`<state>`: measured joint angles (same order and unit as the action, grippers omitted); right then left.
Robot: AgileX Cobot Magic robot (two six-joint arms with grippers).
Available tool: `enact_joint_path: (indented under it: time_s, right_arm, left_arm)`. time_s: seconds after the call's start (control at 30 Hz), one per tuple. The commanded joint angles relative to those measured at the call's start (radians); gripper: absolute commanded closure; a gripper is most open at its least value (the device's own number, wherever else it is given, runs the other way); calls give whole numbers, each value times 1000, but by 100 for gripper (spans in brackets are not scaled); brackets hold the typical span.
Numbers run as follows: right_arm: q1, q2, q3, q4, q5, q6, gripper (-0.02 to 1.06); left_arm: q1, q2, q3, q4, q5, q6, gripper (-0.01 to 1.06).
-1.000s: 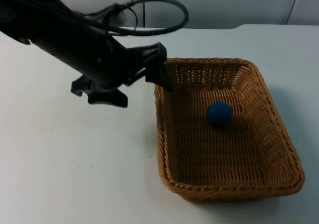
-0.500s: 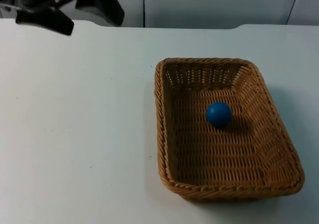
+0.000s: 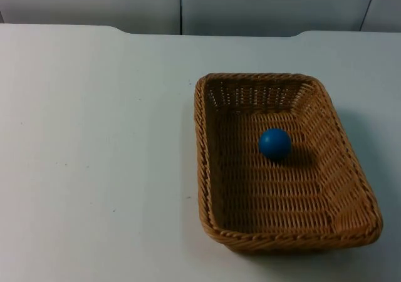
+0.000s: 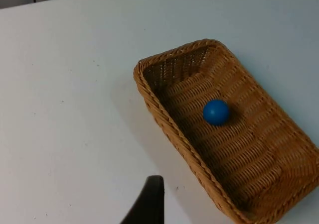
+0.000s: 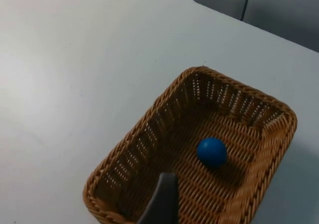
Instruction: Pick up the basket with the left hand and place the ball into the basket with the right hand.
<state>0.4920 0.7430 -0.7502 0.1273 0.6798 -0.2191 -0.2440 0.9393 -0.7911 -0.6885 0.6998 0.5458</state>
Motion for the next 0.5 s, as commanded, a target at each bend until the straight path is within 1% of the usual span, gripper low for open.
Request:
enact_joint_path:
  time_s: [0.0, 0.03, 0.07, 0.1, 0.2, 0.23, 0.33, 0.37, 0.4, 0.47]
  right_arm:
    - [4, -22, 23, -3, -9, 10, 27]
    - [4, -32, 40, -3, -9, 10, 27]
    - [4, -32, 40, -3, -9, 10, 27]
    - [4, -54, 59, -3, -9, 10, 27]
    - [4, -104, 85, -3, 5, 10, 27]
    - [4, -104, 85, -3, 5, 10, 27]
    - [4, -164, 105, -13, 35, 10, 27]
    - [4, -164, 105, -13, 35, 10, 27]
    - [4, -187, 110, -22, 51, 11, 27]
    - [4, -229, 110, -46, 99, 21, 27]
  left_arm:
    - [2, -83, 55, 13, -16, -4, 18]
    - [2, -131, 96, 20, -24, -13, 18]
    - [2, -131, 96, 20, -24, -13, 18]
    - [2, -214, 150, 30, -34, -52, 18]
    - [2, -360, 199, 123, 1, -160, 18]
    - [2, -360, 199, 123, 1, -160, 18]
    - [2, -488, 207, 263, 86, -264, 18]
    - [2, -488, 207, 263, 86, -264, 18]
    - [2, -551, 207, 327, 126, -311, 18]
    - [2, -604, 207, 389, 169, -364, 18]
